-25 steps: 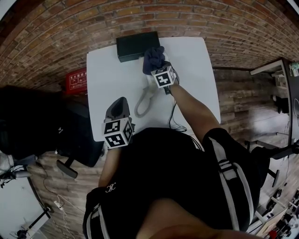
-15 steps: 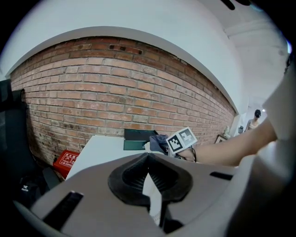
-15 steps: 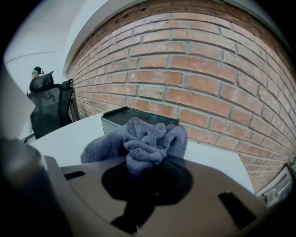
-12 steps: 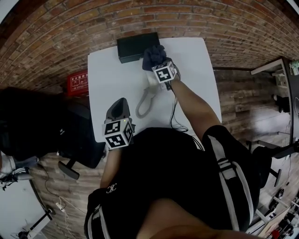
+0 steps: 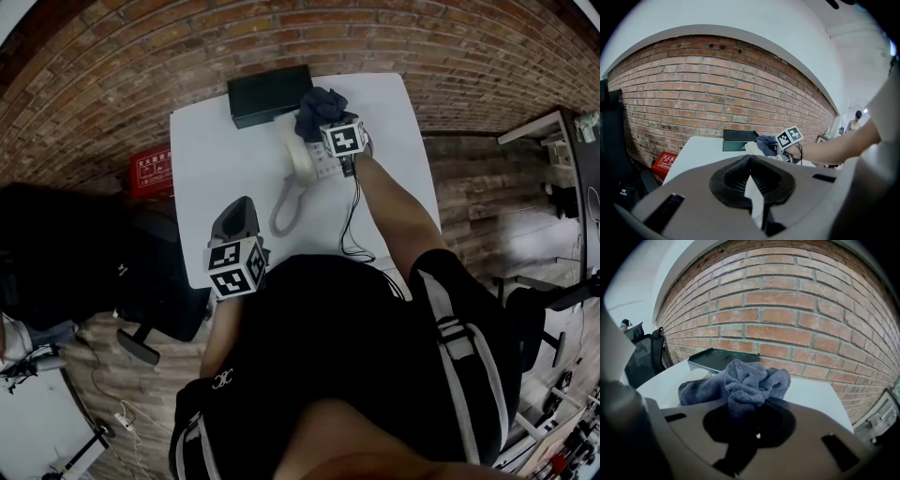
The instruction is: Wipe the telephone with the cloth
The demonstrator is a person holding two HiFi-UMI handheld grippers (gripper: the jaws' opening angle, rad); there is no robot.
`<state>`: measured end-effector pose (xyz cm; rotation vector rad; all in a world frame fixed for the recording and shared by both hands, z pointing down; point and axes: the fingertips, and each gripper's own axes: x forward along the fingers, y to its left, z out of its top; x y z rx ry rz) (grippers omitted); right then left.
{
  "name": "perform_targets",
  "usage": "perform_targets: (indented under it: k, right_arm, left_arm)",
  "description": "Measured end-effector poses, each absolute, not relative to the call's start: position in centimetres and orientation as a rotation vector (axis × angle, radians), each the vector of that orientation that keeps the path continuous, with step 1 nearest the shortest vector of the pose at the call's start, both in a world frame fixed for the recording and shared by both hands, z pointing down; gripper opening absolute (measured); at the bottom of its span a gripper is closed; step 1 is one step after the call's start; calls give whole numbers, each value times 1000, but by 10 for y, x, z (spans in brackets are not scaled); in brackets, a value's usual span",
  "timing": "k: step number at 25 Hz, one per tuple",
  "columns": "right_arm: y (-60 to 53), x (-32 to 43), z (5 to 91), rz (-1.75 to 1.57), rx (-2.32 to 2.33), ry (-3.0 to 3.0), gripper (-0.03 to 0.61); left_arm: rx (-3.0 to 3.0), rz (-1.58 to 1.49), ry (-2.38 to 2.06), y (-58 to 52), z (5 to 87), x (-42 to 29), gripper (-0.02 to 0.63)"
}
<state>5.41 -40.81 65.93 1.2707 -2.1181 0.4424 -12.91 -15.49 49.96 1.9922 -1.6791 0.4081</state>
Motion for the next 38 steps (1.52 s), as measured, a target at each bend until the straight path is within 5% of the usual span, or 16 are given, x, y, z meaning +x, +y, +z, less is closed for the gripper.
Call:
perform_targets:
  k: [38]
  right_arm:
    - [-318, 99, 683, 407, 1401, -2105, 40]
  left_arm:
    - [2009, 410, -1633, -155, 509, -119, 0]
